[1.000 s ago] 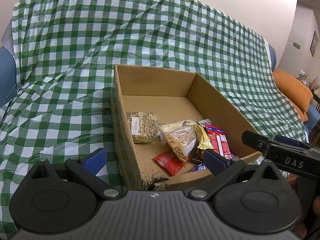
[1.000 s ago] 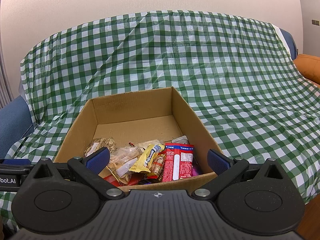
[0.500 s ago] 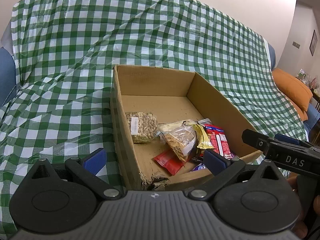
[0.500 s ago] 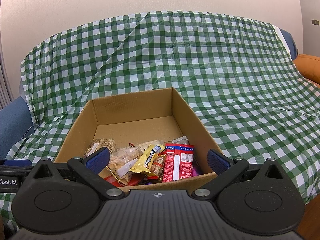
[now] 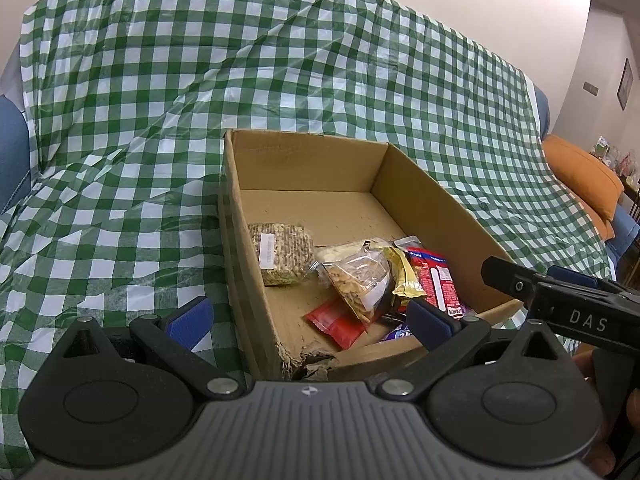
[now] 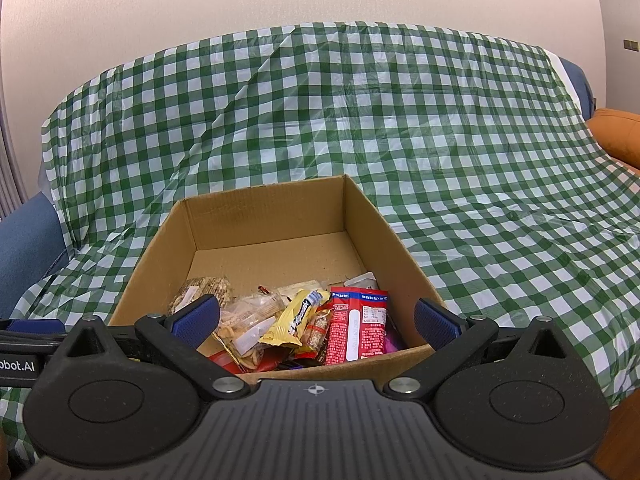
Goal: Organize snacks
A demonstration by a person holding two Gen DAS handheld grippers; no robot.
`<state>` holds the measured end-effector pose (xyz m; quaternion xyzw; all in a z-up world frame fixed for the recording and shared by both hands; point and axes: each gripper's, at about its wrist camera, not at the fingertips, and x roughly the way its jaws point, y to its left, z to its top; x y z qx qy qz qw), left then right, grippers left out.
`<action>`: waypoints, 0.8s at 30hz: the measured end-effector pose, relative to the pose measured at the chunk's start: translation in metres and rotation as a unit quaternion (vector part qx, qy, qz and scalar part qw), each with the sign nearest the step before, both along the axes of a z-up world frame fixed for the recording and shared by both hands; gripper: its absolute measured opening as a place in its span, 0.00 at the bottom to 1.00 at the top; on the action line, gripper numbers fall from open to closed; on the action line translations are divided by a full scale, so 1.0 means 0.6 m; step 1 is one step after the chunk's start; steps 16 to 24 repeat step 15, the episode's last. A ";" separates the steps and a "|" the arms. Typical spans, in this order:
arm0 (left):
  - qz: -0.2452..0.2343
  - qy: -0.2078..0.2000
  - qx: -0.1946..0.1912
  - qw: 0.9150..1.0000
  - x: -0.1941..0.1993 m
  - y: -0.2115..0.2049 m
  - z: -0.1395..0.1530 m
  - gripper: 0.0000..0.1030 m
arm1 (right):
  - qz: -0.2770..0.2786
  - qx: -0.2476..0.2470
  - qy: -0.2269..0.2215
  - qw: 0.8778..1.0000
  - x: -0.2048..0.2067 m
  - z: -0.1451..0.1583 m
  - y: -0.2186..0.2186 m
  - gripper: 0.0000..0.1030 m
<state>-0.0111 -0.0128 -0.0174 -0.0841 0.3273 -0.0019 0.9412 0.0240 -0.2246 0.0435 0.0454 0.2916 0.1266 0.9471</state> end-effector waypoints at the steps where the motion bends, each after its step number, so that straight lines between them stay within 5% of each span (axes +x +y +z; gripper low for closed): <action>1: 0.001 0.000 -0.001 1.000 0.000 0.000 0.000 1.00 | 0.000 0.000 0.000 1.000 0.000 -0.001 0.000 0.99; 24: -0.020 -0.013 -0.010 1.000 0.010 -0.002 -0.010 1.00 | -0.006 0.012 -0.002 1.000 0.008 0.006 -0.010 0.99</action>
